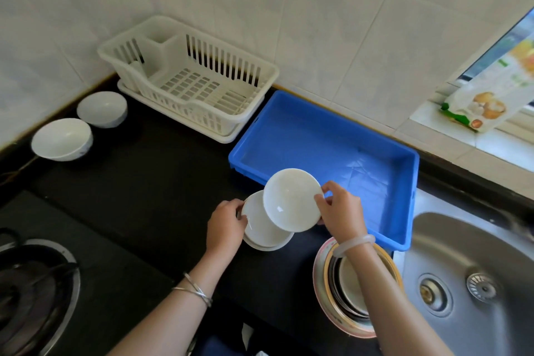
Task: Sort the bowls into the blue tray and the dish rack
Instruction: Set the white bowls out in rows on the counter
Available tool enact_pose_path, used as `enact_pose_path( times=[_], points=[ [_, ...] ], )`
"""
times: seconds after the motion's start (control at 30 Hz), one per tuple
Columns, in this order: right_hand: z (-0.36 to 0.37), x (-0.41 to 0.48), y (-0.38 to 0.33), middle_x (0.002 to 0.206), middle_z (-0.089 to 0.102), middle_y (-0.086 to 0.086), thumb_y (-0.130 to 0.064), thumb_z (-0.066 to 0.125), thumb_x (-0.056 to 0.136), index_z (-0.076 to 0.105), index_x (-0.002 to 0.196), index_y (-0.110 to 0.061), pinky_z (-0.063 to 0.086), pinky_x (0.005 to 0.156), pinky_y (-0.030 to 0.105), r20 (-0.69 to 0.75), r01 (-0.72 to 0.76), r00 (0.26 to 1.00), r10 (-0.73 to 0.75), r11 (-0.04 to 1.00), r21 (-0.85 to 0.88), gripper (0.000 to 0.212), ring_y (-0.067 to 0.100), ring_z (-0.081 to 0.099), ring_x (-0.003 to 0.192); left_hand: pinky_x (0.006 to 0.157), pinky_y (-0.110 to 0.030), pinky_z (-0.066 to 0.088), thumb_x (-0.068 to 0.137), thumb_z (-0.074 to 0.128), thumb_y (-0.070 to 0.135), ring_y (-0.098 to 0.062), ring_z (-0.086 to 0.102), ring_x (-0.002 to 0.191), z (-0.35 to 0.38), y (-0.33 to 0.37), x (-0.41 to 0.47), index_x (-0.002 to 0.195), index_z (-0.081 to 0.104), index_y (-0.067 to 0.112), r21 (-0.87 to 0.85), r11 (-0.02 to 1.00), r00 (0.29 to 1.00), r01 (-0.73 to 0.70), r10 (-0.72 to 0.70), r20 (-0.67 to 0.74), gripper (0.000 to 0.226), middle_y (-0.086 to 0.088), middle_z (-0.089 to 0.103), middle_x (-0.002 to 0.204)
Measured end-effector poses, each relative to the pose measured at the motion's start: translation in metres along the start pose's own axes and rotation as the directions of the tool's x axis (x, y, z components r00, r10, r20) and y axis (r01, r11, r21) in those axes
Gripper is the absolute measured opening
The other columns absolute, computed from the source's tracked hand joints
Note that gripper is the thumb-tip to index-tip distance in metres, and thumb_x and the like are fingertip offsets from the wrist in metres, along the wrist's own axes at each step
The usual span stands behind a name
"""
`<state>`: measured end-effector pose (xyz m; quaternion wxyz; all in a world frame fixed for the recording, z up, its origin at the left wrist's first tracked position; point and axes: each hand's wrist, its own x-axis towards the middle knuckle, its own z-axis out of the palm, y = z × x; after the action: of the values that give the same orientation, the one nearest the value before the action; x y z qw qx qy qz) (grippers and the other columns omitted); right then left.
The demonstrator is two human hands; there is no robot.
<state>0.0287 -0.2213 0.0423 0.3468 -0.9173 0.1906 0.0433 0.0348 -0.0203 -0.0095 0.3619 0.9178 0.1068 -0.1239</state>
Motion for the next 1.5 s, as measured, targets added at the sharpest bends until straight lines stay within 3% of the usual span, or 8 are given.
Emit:
enact_pose_path(
  times=[0.17, 0.33, 0.5, 0.63, 0.73, 0.93, 1.07, 1.5],
  points=[
    [-0.012, -0.003, -0.003, 0.065, 0.066, 0.005, -0.018, 0.053, 0.092, 0.053, 0.086, -0.019, 0.046, 0.051, 0.02, -0.001, 0.008, 1.0, -0.008, 0.999, 0.037, 0.006, 0.01, 0.063, 0.048, 0.057, -0.017, 0.039, 0.086, 0.056, 0.011, -0.011, 0.057, 0.078, -0.003, 0.008, 0.0, 0.093, 0.059, 0.019, -0.037, 0.999, 0.999, 0.002, -0.004, -0.036, 0.011, 0.002, 0.064, 0.095],
    [-0.024, -0.003, -0.014, 0.065, 0.069, 0.0, -0.017, 0.055, 0.089, 0.06, 0.092, -0.021, 0.057, 0.056, 0.025, -0.011, 0.006, 1.0, -0.005, 0.989, 0.147, 0.006, 0.011, 0.067, 0.048, 0.068, -0.034, 0.059, 0.083, 0.06, 0.007, -0.012, 0.063, 0.078, -0.023, 0.008, 0.006, 0.085, 0.06, 0.018, -0.256, 0.964, 0.996, 0.077, -0.084, -0.016, 0.011, 0.007, 0.061, 0.083],
    [-0.024, 0.006, -0.041, 0.067, 0.071, -0.001, -0.011, 0.057, 0.086, 0.062, 0.089, -0.025, 0.055, 0.047, 0.019, 0.035, 0.016, 0.999, -0.028, 0.948, 0.318, 0.016, 0.013, 0.069, 0.05, 0.055, -0.026, 0.056, 0.083, 0.062, 0.006, -0.012, 0.064, 0.077, -0.059, 0.001, 0.024, 0.082, 0.059, 0.021, -0.458, 0.876, 0.984, 0.152, -0.18, -0.018, 0.015, 0.005, 0.063, 0.085],
    [-0.006, 0.02, -0.071, 0.068, 0.07, 0.001, -0.009, 0.057, 0.085, 0.063, 0.087, -0.025, 0.06, 0.053, 0.03, 0.117, 0.028, 0.99, -0.077, 0.925, 0.378, 0.017, 0.017, 0.071, 0.055, 0.052, -0.025, 0.053, 0.083, 0.061, 0.003, -0.01, 0.061, 0.075, -0.091, -0.023, 0.034, 0.082, 0.057, 0.022, -0.563, 0.807, 0.962, 0.177, -0.264, -0.075, 0.02, 0.009, 0.057, 0.08],
    [0.02, 0.033, -0.096, 0.075, 0.071, 0.003, -0.009, 0.055, 0.087, 0.061, 0.086, -0.029, 0.06, 0.057, 0.032, 0.206, 0.031, 0.971, -0.122, 0.918, 0.396, 0.021, 0.017, 0.072, 0.06, 0.05, -0.025, 0.052, 0.082, 0.062, 0.002, -0.011, 0.061, 0.074, -0.114, -0.055, 0.04, 0.084, 0.058, 0.023, -0.641, 0.74, 0.925, 0.203, -0.36, -0.122, 0.022, 0.01, 0.057, 0.079],
    [0.098, 0.074, -0.155, 0.097, 0.063, 0.007, -0.007, 0.055, 0.089, 0.059, 0.109, -0.013, 0.058, 0.051, 0.026, 0.392, -0.045, 0.912, -0.119, 0.922, 0.384, 0.021, 0.018, 0.068, 0.073, 0.057, -0.029, 0.054, 0.082, 0.062, 0.0, -0.022, 0.064, 0.086, -0.155, -0.125, 0.058, 0.103, 0.06, 0.015, -0.797, 0.547, 0.801, 0.257, -0.582, -0.14, 0.026, -0.003, 0.06, 0.096],
    [0.159, 0.098, -0.193, 0.115, 0.058, 0.015, -0.006, 0.054, 0.09, 0.054, 0.121, -0.006, 0.06, 0.059, 0.034, 0.477, -0.116, 0.875, -0.082, 0.921, 0.371, 0.031, 0.021, 0.066, 0.078, 0.065, -0.032, 0.055, 0.081, 0.062, -0.001, -0.025, 0.065, 0.089, -0.176, -0.159, 0.076, 0.107, 0.06, 0.01, -0.844, 0.486, 0.741, 0.229, -0.649, -0.172, 0.028, -0.008, 0.061, 0.102],
    [0.28, 0.148, -0.249, 0.126, 0.052, 0.023, -0.002, 0.05, 0.091, 0.046, 0.128, -0.005, 0.056, 0.061, 0.035, 0.487, -0.277, 0.869, 0.089, 0.903, 0.329, 0.037, 0.022, 0.059, 0.065, 0.063, -0.032, 0.055, 0.081, 0.062, -0.002, -0.023, 0.062, 0.086, -0.197, -0.207, 0.134, 0.106, 0.06, 0.01, -0.895, 0.356, 0.613, 0.271, -0.78, -0.125, 0.028, -0.006, 0.06, 0.099]
  ],
)
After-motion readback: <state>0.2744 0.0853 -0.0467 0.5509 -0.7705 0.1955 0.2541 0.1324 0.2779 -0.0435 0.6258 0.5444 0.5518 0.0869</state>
